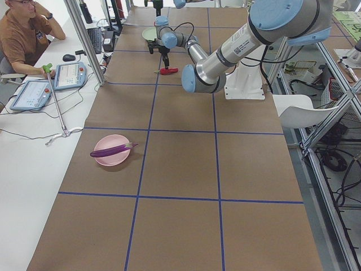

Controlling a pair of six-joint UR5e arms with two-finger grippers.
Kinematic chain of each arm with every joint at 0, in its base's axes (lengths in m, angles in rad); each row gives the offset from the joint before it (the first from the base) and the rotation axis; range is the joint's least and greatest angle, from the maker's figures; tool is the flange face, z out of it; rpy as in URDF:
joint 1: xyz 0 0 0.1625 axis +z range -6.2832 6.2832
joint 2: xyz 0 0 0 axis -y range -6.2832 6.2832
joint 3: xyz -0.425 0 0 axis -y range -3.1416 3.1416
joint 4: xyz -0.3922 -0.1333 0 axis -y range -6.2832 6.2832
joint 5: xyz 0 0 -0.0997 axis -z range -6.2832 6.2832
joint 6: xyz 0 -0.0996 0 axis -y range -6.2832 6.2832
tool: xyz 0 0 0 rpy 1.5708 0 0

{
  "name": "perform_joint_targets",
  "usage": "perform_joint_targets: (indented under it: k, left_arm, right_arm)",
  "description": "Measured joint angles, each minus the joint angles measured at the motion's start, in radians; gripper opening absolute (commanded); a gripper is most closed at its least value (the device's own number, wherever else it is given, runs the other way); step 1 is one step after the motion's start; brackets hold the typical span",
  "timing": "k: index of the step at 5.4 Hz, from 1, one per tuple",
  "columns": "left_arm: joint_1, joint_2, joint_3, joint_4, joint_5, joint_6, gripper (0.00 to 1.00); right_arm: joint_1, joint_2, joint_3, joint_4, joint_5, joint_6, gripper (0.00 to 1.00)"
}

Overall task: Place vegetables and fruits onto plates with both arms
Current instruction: 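Carry pomegranate to green plate with right gripper while left gripper reaches chili, then grasp red chili with left gripper while right gripper lowers pomegranate onto plate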

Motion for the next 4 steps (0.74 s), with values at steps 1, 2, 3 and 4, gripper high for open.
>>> perform_joint_targets:
  k: [1,2,3,4]
  left_arm:
    - [0.017,-0.014,0.059,-0.065,0.02,-0.001,1.0]
    - [0.032,-0.02,0.094,-0.113,0.051,-0.001,1.0]
    - [0.044,-0.022,0.115,-0.149,0.077,-0.002,1.0]
    - [0.053,-0.025,0.137,-0.184,0.085,-0.002,1.0]
  right_arm:
    - [0.037,-0.002,-0.065,0.03,0.02,-0.066,0.0]
    - [0.06,-0.002,-0.15,0.118,0.041,-0.091,0.0]
    - [0.078,0.002,-0.22,0.199,0.057,-0.098,0.0]
    - [0.091,0.005,-0.248,0.227,0.062,-0.104,0.0]
